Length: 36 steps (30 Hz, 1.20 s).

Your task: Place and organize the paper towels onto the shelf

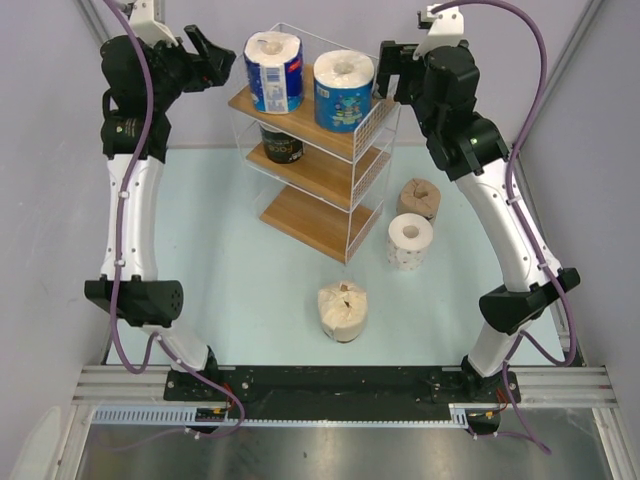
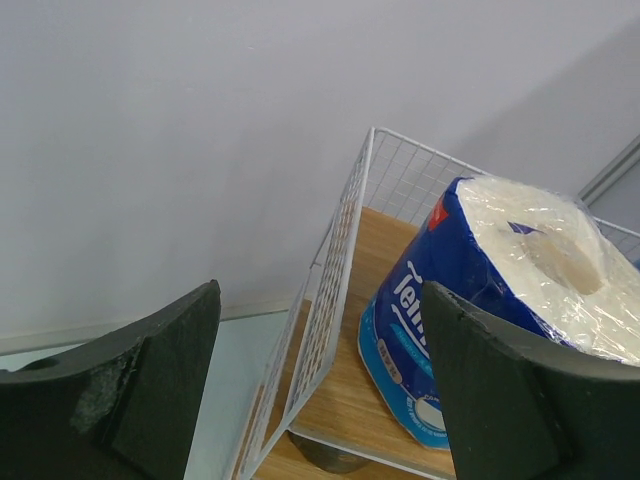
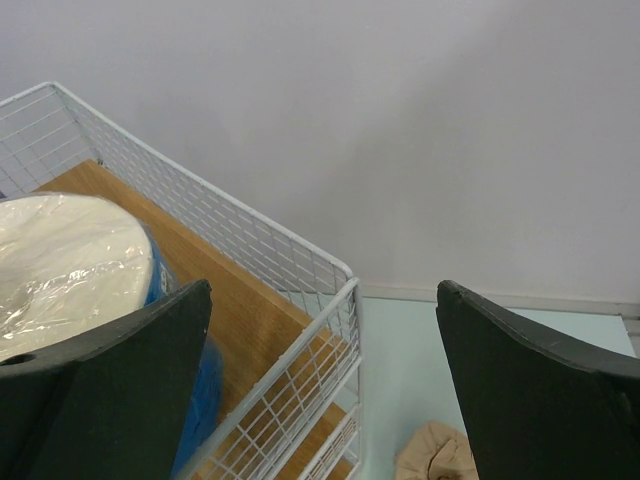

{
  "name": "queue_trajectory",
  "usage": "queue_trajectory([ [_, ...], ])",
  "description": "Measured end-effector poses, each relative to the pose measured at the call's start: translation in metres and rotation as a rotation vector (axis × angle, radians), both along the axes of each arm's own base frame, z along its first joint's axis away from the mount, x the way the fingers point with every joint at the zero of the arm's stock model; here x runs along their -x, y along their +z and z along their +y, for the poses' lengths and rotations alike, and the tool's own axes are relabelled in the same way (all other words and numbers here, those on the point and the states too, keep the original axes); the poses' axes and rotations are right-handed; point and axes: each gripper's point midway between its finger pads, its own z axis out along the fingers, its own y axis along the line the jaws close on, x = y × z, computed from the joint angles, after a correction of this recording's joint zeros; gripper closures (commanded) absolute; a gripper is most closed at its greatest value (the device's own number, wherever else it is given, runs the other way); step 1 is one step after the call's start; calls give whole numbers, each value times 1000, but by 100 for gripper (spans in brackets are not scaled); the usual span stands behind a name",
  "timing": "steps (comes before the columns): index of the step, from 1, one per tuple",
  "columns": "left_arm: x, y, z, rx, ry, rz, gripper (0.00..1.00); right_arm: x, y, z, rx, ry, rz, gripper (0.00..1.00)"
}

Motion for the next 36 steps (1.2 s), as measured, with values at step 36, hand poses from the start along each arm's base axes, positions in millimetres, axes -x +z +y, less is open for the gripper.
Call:
queue_trajectory([
  [36,10,-33,-35,-58,-81,50,14,12,10,20,7,84,-46,0],
])
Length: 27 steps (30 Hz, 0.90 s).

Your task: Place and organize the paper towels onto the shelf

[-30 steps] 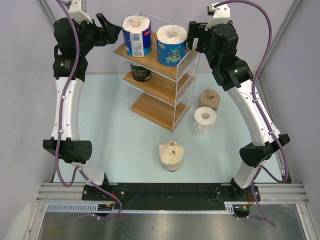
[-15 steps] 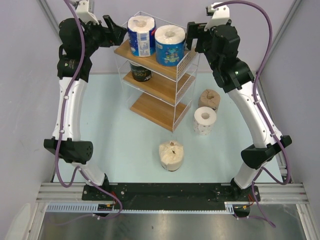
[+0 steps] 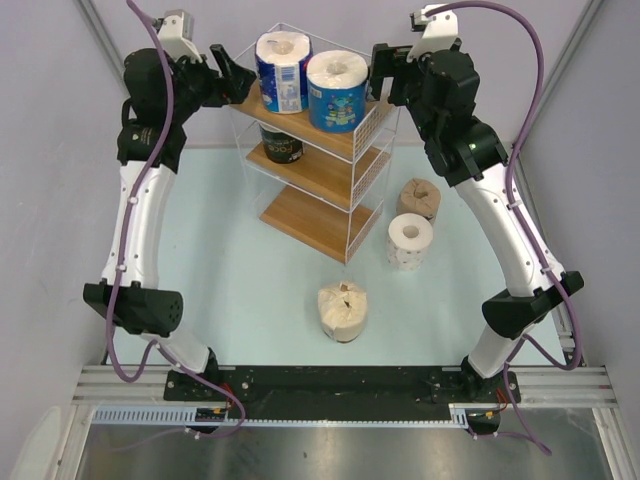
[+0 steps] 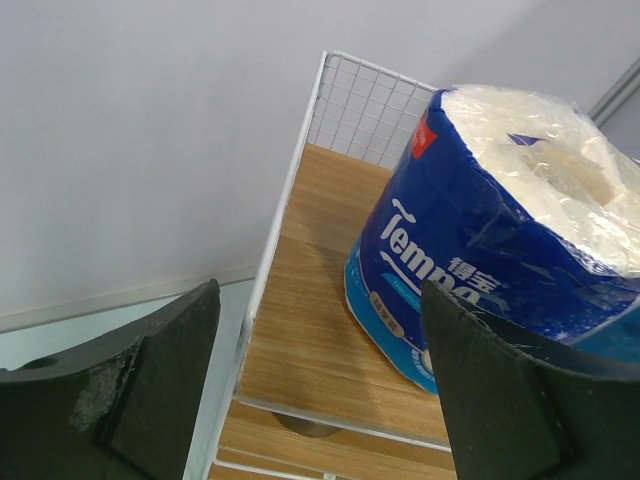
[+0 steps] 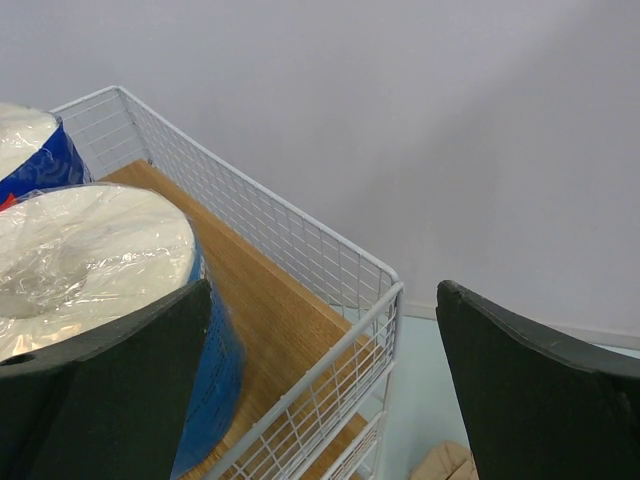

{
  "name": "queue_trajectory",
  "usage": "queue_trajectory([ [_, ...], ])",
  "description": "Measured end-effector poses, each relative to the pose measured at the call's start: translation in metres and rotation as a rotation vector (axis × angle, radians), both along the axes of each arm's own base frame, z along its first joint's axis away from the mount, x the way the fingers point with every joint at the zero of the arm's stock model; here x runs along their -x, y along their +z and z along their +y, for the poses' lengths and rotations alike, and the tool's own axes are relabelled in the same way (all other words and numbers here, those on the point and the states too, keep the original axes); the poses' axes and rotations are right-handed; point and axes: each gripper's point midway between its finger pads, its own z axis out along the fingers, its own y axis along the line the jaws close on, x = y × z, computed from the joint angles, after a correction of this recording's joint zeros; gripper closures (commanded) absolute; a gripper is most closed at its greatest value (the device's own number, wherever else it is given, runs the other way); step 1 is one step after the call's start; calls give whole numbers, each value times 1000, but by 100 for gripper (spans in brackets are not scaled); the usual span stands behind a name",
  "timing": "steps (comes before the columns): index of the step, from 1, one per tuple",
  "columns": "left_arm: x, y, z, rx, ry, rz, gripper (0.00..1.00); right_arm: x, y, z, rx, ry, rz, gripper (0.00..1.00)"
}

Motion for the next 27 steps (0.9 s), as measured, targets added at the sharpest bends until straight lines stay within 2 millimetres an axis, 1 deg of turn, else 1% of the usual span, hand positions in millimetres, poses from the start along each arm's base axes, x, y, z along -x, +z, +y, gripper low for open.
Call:
queue_trajectory([
  [4,7,6,1,2,4,-15,13,-1,3,-1,-6,-5,-10,0],
  [7,16,13,4,4,12,-33,12,-1,7,-1,-12,-10,-26,0],
  [11,32,34,8,14,18,-83,12,3,12,-6,-17,-18,-47,0],
  [13,42,46,12,23,24,-112,11,8,15,-13,-19,-30,-55,0],
  [15,57,61,18,34,36,-149,11,18,18,-23,-26,-42,-66,0],
  [18,83,69,23,46,50,-176,10,38,26,-44,-50,-75,-94,0],
  [20,102,62,25,53,48,-173,10,56,23,-64,-67,-107,-100,0],
  [23,135,39,22,79,21,-150,9,87,15,-101,-118,-176,-106,0],
  [25,155,7,17,102,-11,-102,8,103,5,-123,-161,-227,-105,0],
  [26,164,-11,14,111,-27,-66,8,111,-3,-135,-184,-256,-97,0],
  [27,169,-25,11,120,-40,-38,6,117,-13,-146,-201,-286,-83,0],
])
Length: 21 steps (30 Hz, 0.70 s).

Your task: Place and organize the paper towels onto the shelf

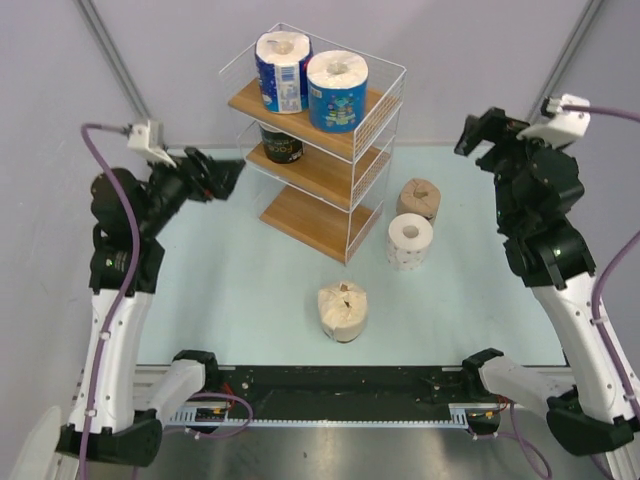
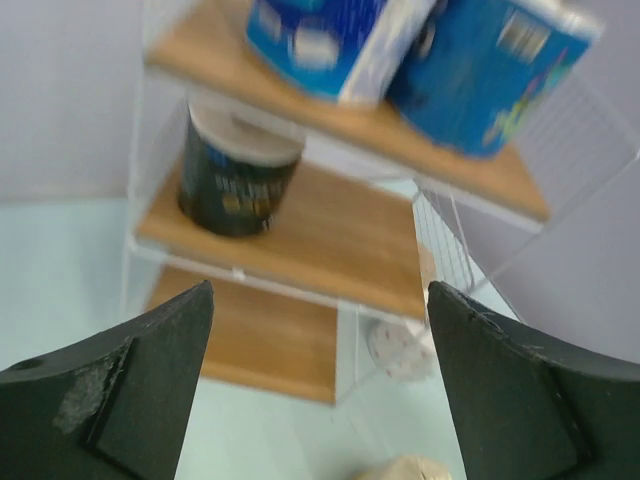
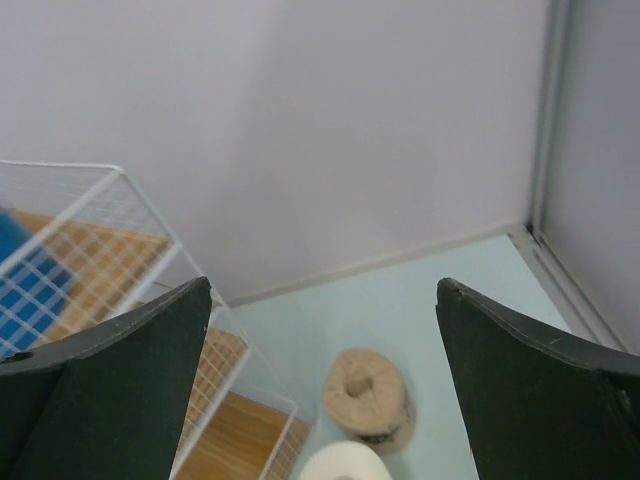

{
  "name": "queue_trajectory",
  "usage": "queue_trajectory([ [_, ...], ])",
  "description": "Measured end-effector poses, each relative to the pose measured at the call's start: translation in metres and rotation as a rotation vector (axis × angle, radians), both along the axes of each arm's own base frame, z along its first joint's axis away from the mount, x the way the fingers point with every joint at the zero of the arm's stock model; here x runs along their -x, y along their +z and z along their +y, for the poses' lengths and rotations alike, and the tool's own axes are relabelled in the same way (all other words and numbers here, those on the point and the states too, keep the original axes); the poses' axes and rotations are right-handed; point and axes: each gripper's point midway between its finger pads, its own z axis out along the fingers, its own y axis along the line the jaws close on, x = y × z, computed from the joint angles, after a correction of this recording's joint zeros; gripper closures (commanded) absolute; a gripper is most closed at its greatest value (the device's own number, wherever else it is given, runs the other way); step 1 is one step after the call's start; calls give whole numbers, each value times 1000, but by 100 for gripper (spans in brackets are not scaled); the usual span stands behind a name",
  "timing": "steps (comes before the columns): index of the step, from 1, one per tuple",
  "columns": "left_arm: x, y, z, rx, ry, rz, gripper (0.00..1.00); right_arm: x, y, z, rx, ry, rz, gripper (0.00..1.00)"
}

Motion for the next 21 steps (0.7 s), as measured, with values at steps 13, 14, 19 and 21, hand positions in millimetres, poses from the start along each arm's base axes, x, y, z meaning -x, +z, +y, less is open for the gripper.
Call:
queue_trajectory([
  [13,68,-180,-68,-16,-270,421,0,0,-197,-35,-77,-149,471,0],
  [14,73,-188,-74,-20,-291,441,0,1,-207,-34,-81,-147,498,0],
  [19,93,-223,-100,-60,-377,527,0,3,-220,-31,-104,-136,528,0],
  [21,97,-235,-109,-78,-395,557,0,4,-223,-31,-108,-138,535,1],
])
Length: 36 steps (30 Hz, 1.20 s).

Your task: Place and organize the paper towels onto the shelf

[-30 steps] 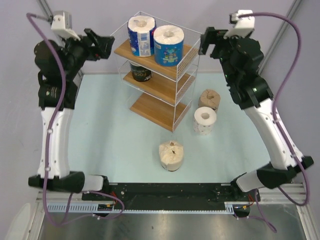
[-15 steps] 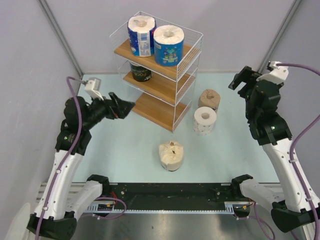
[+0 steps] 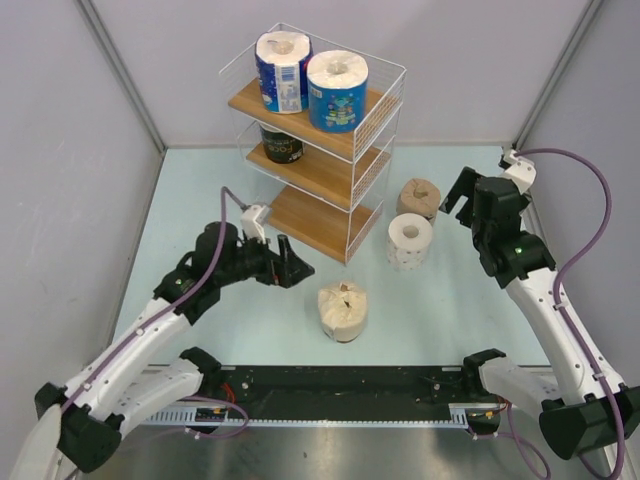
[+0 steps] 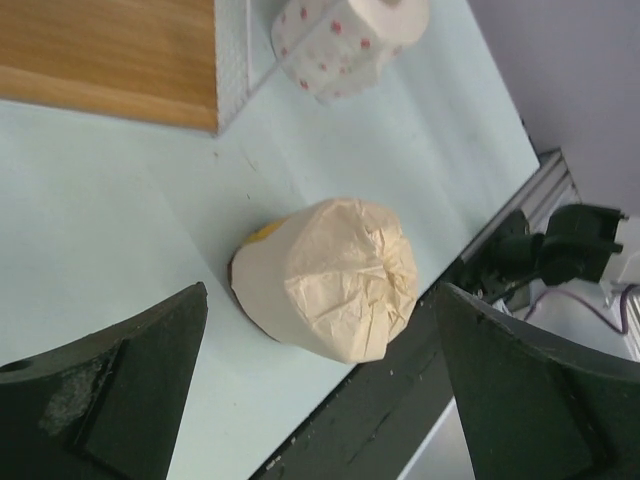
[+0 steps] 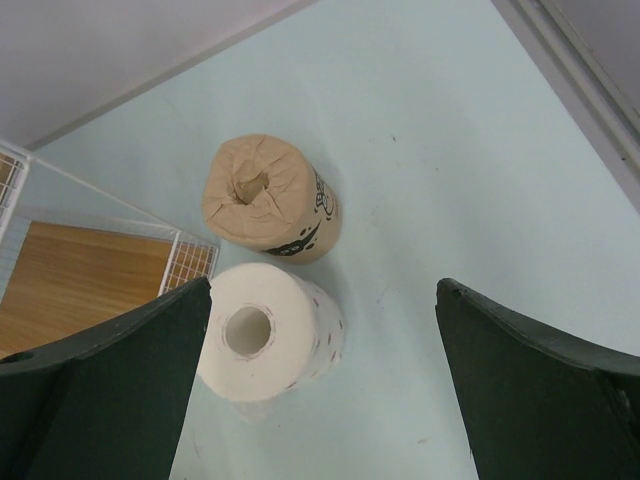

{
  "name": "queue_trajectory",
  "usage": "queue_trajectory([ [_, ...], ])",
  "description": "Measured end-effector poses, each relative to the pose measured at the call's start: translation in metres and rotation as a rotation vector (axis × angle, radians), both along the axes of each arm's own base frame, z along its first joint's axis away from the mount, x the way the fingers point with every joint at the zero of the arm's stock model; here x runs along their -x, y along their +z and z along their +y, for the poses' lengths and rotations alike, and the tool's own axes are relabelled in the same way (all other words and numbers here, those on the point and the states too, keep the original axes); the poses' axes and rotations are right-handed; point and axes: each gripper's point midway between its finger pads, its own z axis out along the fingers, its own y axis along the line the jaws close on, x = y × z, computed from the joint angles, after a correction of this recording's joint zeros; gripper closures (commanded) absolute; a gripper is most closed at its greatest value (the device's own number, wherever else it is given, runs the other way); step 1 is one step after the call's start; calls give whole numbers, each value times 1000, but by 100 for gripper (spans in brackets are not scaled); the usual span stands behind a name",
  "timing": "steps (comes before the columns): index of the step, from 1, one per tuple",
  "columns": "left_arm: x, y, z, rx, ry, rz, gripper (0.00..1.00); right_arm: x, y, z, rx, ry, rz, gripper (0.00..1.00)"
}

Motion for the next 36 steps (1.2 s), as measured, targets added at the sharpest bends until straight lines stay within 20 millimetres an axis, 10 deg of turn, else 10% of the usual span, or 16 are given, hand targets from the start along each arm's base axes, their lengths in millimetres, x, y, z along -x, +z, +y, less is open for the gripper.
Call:
queue_trajectory([
  [14,8,-70,-37,-151,-64,108,0,4,-9,-16,-22,-32,15,0],
  [36,18,-107,-61,-234,-153,145,0,7,-27,-23,-41,-37,51,0],
])
